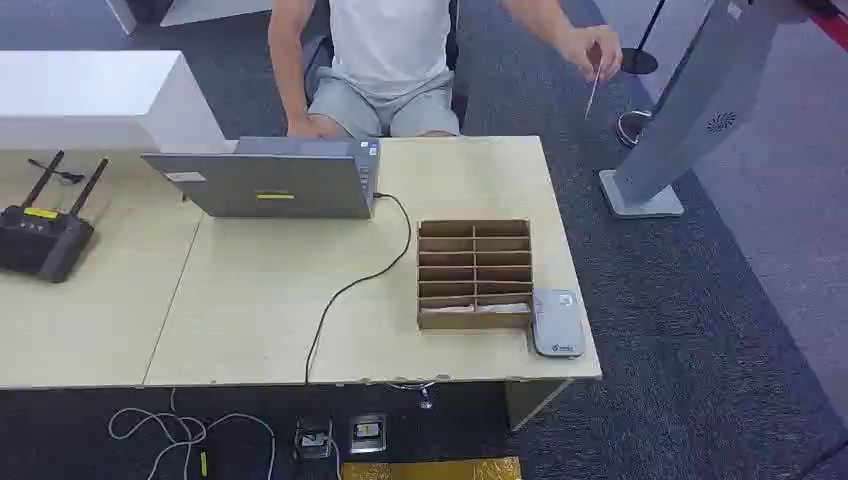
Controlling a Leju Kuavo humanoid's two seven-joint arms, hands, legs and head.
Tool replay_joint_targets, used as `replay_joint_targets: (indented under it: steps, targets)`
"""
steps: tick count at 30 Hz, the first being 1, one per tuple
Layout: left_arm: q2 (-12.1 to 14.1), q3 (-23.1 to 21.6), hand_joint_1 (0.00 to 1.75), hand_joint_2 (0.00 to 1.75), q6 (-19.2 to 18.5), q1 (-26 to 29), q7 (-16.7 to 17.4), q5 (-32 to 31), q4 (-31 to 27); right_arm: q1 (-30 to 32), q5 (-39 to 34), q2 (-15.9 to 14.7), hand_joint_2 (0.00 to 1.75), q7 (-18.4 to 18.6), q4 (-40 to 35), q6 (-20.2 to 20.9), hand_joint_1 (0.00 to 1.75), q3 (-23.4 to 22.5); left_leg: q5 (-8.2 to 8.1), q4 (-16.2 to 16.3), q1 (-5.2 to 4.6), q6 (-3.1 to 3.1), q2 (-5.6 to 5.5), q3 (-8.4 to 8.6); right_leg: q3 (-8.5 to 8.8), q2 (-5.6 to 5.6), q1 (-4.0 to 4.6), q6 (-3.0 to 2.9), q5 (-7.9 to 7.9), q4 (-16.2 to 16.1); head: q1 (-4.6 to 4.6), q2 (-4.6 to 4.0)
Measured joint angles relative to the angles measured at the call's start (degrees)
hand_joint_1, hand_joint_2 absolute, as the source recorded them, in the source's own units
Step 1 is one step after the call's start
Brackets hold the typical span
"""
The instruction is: Pass the card to the sensor for recognition and then transmit it.
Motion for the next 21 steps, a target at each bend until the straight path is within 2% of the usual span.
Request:
replay_joint_targets:
  steps: [7,11,15,18,21]
  targets:
    - [-0.4,0.0,0.0,0.0,0.0,0.0,-0.7,-0.4,0.0,-7.2,-4.0,-2.8,1.75,-3.7,-1.4,0.2,0.0,2.6,0.0,0.0,0.01,0.01,-0.06,-0.03,0.0,-0.08,0.01,0.0,0.0,0.0,0.0,0.0]
    - [-0.3,0.0,0.0,0.0,0.0,0.0,-1.2,-0.8,0.0,-10.7,-7.9,-4.1,1.75,-6.5,-2.9,0.0,0.0,5.7,0.01,0.0,0.01,0.02,-0.09,-0.07,0.01,-0.13,0.01,0.0,0.0,0.0,0.0,0.0]
    - [-0.3,0.0,0.0,0.0,-0.1,0.0,-1.7,-1.2,0.0,-14.1,-17.6,-5.0,1.75,-6.5,-6.2,0.5,0.0,11.9,0.03,0.0,0.01,0.04,-0.12,-0.07,0.02,-0.21,0.02,0.01,0.0,0.0,0.0,0.0]
    - [-0.2,0.0,0.0,0.0,-0.1,0.0,-1.8,-1.4,0.0,-15.2,-24.9,-5.5,1.75,-3.7,-10.1,-0.5,0.0,17.6,0.05,0.0,0.0,0.07,-0.22,-0.09,0.01,-0.3,0.01,0.01,0.0,0.0,-0.02,0.0]
    - [-0.1,0.0,0.0,0.0,-0.2,0.0,-1.8,-1.6,0.0,-15.6,-31.2,-6.1,1.75,-1.6,-16.1,-3.0,0.0,25.6,0.05,0.0,-0.01,0.07,-0.2,-0.1,0.01,-0.28,0.0,0.01,0.0,0.0,0.0,0.0]
